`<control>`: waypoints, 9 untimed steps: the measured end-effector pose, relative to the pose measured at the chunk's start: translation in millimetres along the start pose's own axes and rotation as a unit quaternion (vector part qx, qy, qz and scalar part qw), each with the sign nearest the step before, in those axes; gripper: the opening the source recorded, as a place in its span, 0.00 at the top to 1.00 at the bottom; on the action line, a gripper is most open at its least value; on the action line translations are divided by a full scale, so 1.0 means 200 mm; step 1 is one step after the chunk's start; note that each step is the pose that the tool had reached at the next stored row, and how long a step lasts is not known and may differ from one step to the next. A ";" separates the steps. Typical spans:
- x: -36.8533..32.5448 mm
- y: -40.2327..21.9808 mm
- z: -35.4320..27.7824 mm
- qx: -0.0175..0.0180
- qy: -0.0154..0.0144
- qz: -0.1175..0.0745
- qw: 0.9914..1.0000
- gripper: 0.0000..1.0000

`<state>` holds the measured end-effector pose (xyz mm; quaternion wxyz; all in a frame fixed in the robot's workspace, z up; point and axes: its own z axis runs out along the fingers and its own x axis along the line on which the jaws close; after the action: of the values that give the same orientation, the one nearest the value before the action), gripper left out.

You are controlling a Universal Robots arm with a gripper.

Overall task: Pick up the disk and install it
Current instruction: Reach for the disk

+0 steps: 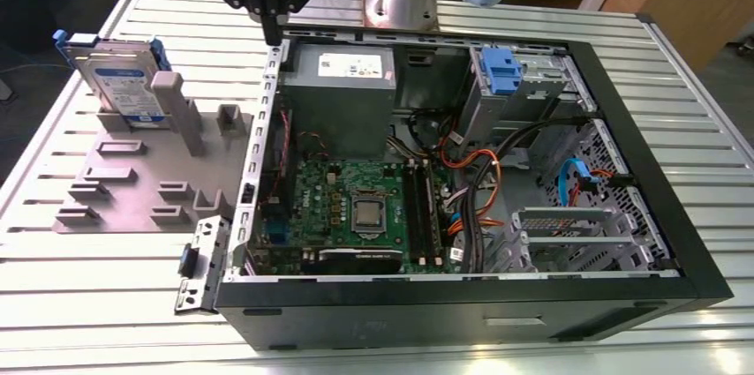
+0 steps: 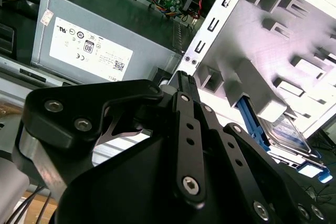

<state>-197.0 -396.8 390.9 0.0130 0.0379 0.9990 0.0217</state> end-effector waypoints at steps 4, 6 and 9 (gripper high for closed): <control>0.009 0.005 0.000 0.000 0.000 0.000 1.000 0.89; 0.022 0.014 0.000 0.000 0.000 0.000 1.000 0.89; 0.041 0.021 0.000 0.000 0.000 0.000 1.000 0.89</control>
<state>-204.9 -392.0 390.8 0.0129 0.0380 0.9990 0.0217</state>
